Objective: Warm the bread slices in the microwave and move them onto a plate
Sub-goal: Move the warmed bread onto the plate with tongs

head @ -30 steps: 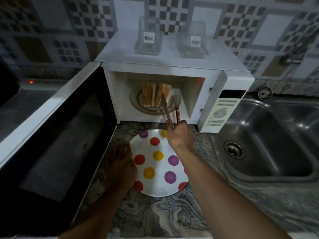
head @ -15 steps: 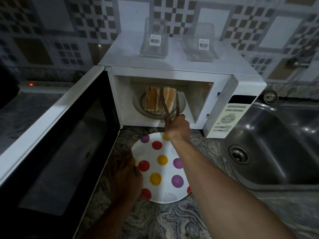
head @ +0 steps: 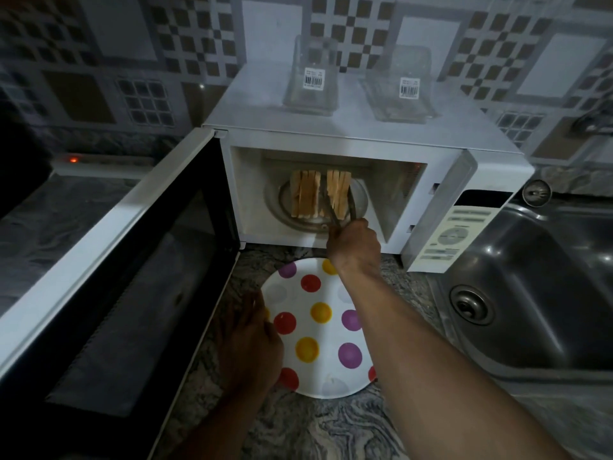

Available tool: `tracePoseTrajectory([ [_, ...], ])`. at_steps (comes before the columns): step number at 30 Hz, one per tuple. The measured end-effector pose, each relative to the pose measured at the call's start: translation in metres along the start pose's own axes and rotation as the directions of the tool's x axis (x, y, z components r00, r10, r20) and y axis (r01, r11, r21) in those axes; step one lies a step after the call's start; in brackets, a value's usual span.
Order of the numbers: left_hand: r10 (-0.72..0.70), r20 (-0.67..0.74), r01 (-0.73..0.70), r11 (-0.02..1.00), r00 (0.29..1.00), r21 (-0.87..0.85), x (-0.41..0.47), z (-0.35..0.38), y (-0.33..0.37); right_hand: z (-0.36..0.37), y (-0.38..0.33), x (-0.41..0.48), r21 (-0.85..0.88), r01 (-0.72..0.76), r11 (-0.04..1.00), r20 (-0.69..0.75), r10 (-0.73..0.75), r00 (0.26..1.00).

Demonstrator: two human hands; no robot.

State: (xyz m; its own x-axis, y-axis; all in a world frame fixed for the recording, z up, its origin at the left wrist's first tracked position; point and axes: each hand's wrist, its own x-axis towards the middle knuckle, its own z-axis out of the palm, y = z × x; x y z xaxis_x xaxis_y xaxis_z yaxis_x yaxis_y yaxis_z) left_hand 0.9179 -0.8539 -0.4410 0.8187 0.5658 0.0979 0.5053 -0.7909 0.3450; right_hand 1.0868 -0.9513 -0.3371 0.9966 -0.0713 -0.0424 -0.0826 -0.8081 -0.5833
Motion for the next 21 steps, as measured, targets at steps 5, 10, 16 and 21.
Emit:
tracePoseTrajectory([
  [5, 0.001, -0.021, -0.001, 1.0, 1.0, -0.005, 0.0, 0.0, 0.0, -0.001, 0.001, 0.002, 0.002, 0.004, 1.0, 0.007, -0.004, 1.0],
  [10, 0.01, -0.052, -0.01, 1.0, 0.999, 0.008, 0.001, 0.002, -0.001, 0.008, 0.0, 0.003, 0.006, 0.004, 1.0, 0.018, -0.004, 1.0],
  [16, -0.001, -0.038, 0.001, 1.0, 0.999, 0.015, 0.001, 0.002, -0.001, 0.01, 0.003, 0.007, -0.038, -0.014, 0.999, 0.029, 0.015, 0.999],
  [21, -0.012, -0.03, 0.013, 1.0, 0.999, 0.019, 0.001, 0.001, -0.001, 0.008, 0.01, 0.011, -0.091, 0.003, 0.996, 0.026, -0.001, 1.0],
])
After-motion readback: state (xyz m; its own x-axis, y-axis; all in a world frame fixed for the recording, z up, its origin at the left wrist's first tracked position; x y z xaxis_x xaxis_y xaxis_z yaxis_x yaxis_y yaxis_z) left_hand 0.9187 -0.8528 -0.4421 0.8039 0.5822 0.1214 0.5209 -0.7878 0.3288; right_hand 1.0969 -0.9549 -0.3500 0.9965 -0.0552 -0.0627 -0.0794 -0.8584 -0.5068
